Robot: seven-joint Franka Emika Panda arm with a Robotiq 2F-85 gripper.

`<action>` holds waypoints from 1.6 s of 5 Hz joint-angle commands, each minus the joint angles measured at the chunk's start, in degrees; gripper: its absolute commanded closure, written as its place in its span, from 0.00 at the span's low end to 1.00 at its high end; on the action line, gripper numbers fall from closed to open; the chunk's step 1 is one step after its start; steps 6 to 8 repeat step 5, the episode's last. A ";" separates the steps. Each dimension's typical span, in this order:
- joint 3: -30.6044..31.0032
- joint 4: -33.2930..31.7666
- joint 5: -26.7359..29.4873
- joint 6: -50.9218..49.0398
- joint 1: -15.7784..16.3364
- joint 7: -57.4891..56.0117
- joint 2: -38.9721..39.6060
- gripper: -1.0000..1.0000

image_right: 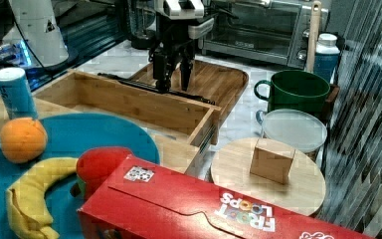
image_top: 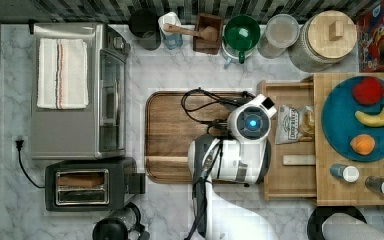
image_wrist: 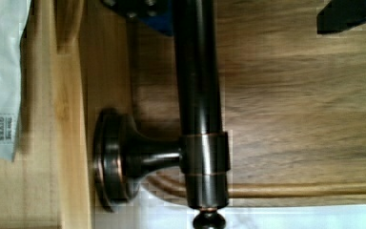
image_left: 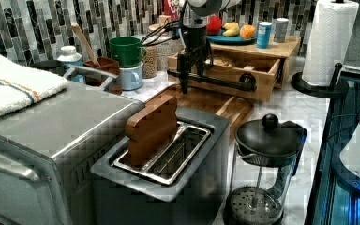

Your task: Open the drawer.

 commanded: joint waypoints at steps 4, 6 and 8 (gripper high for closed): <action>8.47 3.52 7.87 -4.08 8.97 17.98 -0.54 0.00; 8.66 3.52 7.80 -4.08 8.77 18.04 -0.53 0.00; 8.66 3.52 7.80 -4.08 8.77 18.04 -0.53 0.00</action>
